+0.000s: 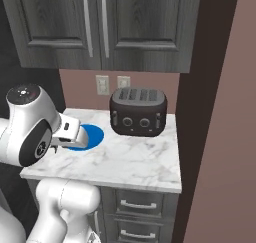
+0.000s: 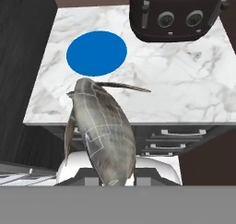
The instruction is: Take the fish from the oven and place it on the plate on the counter.
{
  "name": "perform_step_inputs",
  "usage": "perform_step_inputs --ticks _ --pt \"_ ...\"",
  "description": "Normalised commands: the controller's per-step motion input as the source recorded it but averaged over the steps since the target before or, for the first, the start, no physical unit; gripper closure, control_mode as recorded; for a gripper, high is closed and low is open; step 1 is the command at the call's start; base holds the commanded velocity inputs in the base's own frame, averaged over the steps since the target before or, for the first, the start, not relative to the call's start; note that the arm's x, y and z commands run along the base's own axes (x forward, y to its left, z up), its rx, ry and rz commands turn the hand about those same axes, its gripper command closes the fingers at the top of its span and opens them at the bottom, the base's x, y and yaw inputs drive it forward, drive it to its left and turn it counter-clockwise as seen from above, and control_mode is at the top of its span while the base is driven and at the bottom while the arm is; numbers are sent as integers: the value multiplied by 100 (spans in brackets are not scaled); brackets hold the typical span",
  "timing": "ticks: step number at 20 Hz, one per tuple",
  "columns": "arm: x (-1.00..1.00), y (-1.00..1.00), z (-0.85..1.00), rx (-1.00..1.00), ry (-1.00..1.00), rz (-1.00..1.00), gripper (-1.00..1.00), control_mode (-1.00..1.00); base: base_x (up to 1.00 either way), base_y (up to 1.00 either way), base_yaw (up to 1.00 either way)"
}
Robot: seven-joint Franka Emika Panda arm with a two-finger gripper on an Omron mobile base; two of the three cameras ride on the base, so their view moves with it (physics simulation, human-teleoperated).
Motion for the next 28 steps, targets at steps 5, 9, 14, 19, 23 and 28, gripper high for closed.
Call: perform_step_inputs --ticks 5,9,14,19,23,28 --pt "0 0 0 0 0 0 100 100 9 0 0" --pt "0 0 0 0 0 0 100 100 14 10 1" --pt "0 6 0 0 0 0 100 -100 1 0 0" --pt "58 19 0 -2 0 1 100 -100 0 0 0" --pt "68 17 -3 0 4 5 100 -100 0 0 0" --pt "62 8 -15 -1 9 8 100 -100 0 0 0"
